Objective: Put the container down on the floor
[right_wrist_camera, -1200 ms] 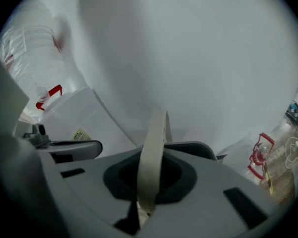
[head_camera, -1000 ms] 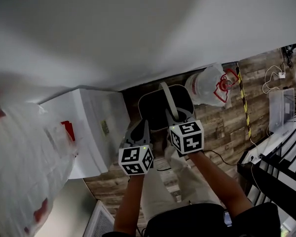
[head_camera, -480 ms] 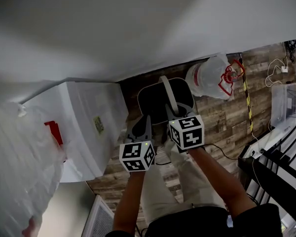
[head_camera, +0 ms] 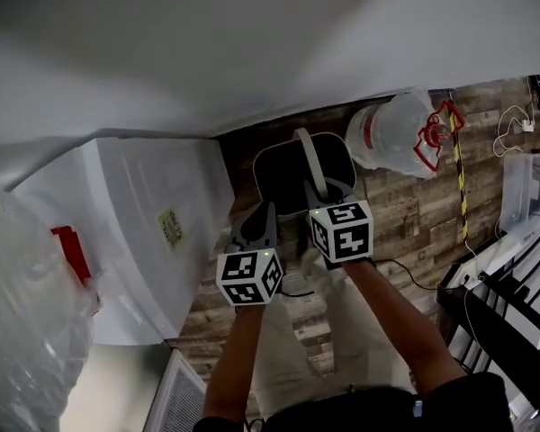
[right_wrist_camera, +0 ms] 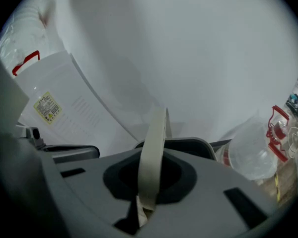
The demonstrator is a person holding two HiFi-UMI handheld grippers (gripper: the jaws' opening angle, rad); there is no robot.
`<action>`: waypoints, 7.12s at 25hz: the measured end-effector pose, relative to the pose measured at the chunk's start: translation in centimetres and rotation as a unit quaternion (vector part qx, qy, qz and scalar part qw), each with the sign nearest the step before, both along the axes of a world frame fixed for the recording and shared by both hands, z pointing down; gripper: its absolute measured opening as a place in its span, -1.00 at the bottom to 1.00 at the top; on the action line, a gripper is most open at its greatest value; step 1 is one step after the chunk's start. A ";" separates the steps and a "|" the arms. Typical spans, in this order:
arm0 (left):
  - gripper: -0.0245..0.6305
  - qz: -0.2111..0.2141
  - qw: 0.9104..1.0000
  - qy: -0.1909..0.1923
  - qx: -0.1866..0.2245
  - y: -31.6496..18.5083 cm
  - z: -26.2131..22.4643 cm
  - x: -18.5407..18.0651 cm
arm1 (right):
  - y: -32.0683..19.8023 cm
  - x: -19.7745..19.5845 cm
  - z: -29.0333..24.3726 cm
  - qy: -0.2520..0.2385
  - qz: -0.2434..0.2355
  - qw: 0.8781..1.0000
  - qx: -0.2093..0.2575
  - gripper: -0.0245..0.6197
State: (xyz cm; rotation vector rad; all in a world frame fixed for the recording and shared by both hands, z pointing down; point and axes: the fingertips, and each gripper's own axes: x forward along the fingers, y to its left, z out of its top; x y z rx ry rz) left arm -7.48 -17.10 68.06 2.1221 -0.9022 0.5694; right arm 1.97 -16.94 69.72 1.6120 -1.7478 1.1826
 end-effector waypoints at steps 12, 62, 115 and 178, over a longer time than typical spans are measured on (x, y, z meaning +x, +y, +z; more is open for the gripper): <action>-0.88 -0.004 1.000 -0.018 0.001 -0.4 5.5 -0.7 | -0.5 0.4 6.1 -0.002 0.006 1.000 0.002 -0.83; -0.88 0.027 0.999 -0.030 -0.032 -2.1 21.0 -1.3 | -5.3 -1.8 22.3 0.017 -0.010 0.999 0.026 -0.83; -0.88 0.103 0.988 -0.050 -0.103 4.6 26.0 6.8 | 3.0 3.6 28.4 -0.001 0.008 0.999 -0.036 -0.80; -0.88 0.172 0.976 -0.031 -0.128 3.1 25.4 13.0 | 7.3 9.3 29.1 -0.063 0.106 0.987 -0.106 -0.51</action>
